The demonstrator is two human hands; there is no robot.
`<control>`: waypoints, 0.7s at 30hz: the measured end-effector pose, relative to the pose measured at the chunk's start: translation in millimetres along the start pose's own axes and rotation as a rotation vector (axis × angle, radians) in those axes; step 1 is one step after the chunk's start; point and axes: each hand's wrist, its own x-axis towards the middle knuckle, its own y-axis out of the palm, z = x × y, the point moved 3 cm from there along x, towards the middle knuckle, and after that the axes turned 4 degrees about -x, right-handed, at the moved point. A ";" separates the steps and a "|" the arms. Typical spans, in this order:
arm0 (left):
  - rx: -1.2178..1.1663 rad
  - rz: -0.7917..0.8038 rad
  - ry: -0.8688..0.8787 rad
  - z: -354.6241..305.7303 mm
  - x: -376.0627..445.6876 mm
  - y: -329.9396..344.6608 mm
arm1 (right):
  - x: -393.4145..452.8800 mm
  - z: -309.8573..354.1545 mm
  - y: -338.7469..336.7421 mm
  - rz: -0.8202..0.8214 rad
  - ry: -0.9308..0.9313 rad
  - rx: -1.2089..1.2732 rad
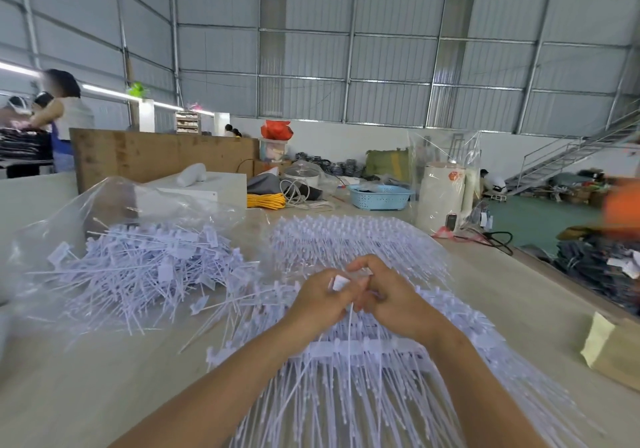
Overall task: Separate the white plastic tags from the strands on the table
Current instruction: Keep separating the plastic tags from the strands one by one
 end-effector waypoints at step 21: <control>-0.326 -0.042 -0.392 6.9 -1.5 6.5 | 2.2 -19.2 -7.7 -0.120 -0.075 -0.459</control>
